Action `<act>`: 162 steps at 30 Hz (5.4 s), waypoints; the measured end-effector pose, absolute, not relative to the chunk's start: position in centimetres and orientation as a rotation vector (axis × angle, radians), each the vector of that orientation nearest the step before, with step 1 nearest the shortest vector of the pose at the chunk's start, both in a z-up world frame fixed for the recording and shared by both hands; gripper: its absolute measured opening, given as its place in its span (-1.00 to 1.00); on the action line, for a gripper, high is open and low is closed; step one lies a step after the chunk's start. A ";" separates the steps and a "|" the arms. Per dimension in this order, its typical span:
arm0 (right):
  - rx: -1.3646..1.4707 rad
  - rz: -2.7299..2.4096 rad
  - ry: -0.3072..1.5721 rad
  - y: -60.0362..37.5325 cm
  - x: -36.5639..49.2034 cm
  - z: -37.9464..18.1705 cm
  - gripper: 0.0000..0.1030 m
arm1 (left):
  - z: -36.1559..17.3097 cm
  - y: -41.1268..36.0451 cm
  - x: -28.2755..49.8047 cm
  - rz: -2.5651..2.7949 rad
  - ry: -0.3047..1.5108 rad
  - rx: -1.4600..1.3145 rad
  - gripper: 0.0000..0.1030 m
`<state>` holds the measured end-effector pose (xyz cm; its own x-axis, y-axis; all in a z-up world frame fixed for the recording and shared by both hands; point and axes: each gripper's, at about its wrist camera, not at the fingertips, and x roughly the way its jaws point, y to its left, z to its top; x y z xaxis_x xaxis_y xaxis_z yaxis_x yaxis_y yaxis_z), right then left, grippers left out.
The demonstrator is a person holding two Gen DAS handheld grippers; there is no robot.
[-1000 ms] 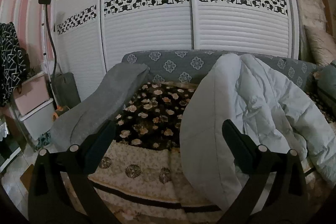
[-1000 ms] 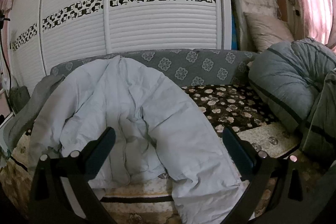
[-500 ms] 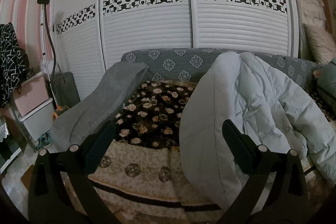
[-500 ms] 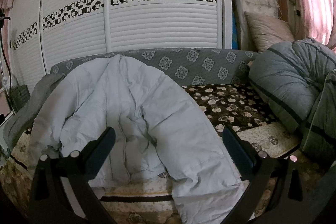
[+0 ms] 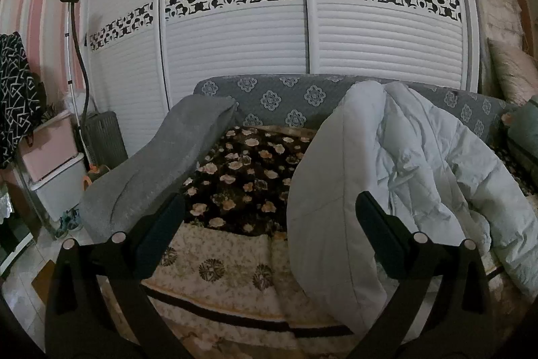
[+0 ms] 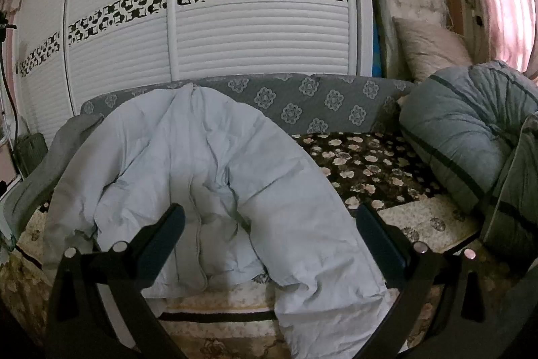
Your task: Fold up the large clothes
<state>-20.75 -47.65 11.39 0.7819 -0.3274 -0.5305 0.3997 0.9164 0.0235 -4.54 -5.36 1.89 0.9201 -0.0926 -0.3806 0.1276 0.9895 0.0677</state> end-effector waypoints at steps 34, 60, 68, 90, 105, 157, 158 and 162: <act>0.139 -0.401 0.551 -47.8 -21.0 11.7 0.97 | 1.6 -5.4 -3.3 -0.111 0.431 0.107 0.94; 0.231 -0.449 0.574 -50.1 -21.0 11.3 0.97 | -4.8 -8.7 -1.6 -0.220 0.741 0.089 0.94; 0.257 -0.475 0.606 -50.9 -20.6 10.1 0.97 | -8.7 -10.5 -1.0 -0.198 0.846 0.159 0.94; 0.343 -0.557 1.024 -56.9 -15.0 -0.4 0.97 | -15.4 -9.9 7.1 -0.106 1.171 0.047 0.61; 0.434 -0.436 1.164 -62.7 -10.4 -5.4 0.58 | -12.0 -2.9 14.7 -0.007 1.019 -0.114 -0.59; 0.218 -0.389 0.783 -61.4 -6.4 1.9 0.87 | -6.4 11.2 14.6 0.408 0.868 -0.092 0.94; 0.225 -0.390 0.785 -61.5 -6.4 1.8 0.87 | -6.5 11.1 15.0 0.395 0.874 -0.101 0.94; 0.247 -0.397 0.792 -62.1 -6.5 1.5 0.87 | -6.2 11.8 16.6 0.308 0.866 -0.252 0.94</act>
<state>-6.45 -62.09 1.48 0.6344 -0.2520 -0.7307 0.4342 0.8983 0.0673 16.64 11.81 -6.20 0.6083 0.1621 -0.7770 -0.3646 0.9266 -0.0922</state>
